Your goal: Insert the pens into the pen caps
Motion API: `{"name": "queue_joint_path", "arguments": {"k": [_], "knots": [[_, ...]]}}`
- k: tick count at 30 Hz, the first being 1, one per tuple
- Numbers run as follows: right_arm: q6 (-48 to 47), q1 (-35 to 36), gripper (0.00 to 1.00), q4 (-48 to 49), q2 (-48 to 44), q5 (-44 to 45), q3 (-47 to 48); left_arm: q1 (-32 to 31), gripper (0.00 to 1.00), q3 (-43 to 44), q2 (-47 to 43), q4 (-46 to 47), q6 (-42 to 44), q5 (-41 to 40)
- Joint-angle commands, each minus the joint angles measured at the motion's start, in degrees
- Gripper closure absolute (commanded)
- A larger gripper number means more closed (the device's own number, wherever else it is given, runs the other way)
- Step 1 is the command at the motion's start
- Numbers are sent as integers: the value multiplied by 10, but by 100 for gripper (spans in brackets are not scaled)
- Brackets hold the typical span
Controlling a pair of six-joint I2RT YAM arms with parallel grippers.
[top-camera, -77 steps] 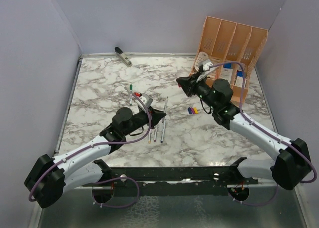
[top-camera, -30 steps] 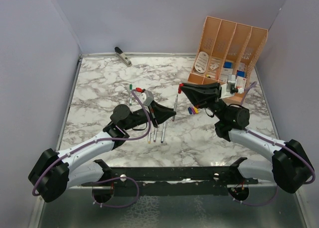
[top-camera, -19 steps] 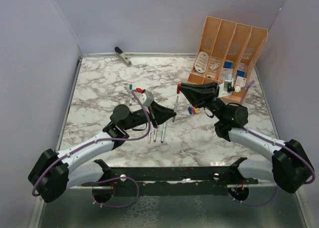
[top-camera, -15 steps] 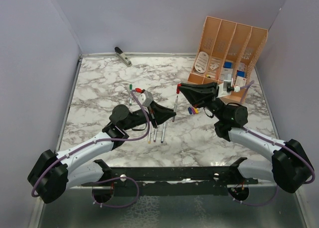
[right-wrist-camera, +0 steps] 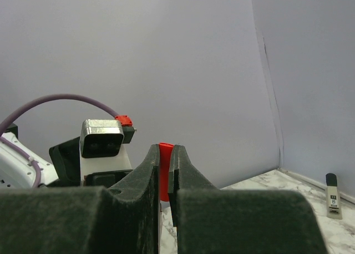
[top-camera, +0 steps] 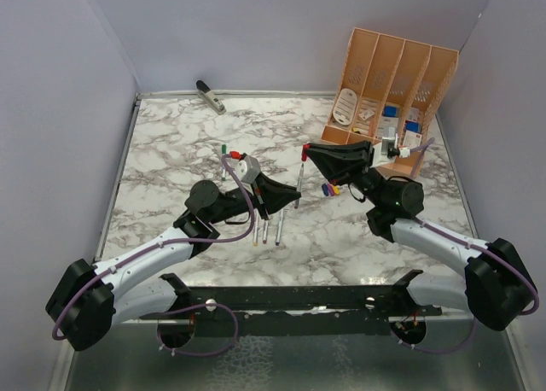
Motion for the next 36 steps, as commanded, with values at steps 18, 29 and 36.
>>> {"name": "queue_joint_path", "arguments": {"k": [18, 29, 36], "knots": [[24, 3, 98, 1, -3, -24, -13, 0, 100, -10, -9, 24, -8, -44], [24, 3, 98, 27, 21, -26, -16, 0, 100, -8, -11, 24, -11, -36], [9, 3, 98, 23, 30, -24, -5, 1, 100, -11, -16, 24, -10, -35]]}}
